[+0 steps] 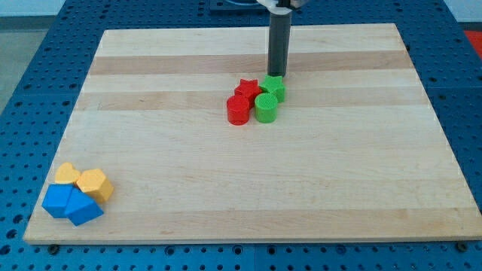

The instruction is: Place the arm left to the blue cube

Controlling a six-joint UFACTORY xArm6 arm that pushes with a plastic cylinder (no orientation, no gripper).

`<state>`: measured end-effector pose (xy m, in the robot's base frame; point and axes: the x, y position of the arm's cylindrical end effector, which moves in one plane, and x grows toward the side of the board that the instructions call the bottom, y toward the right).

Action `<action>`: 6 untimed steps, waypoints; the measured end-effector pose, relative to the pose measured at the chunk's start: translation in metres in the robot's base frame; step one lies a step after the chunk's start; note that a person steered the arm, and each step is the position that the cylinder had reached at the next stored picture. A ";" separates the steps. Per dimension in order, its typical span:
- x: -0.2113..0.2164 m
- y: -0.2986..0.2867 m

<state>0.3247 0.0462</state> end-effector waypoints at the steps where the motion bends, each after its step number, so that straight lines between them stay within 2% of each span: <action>1: -0.002 -0.003; 2: -0.016 -0.055; 3: -0.020 -0.148; 4: 0.006 -0.235; 5: 0.072 -0.287; 6: 0.131 -0.314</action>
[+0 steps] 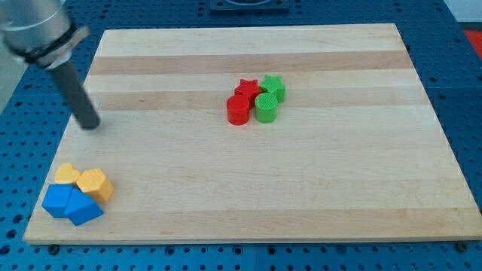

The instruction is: Place the arm left to the blue cube

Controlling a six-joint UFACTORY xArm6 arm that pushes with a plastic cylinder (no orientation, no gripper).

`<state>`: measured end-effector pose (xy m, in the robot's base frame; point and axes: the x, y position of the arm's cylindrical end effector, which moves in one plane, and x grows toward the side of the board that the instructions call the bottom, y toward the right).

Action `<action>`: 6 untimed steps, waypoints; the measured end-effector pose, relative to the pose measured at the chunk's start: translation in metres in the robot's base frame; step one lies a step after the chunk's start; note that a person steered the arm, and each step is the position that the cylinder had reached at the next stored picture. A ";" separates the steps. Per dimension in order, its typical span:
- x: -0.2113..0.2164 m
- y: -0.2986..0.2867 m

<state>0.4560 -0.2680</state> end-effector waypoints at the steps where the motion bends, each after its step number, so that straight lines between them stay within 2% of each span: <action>1: 0.038 -0.033; 4: 0.052 -0.036; 6: 0.084 -0.037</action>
<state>0.5402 -0.3047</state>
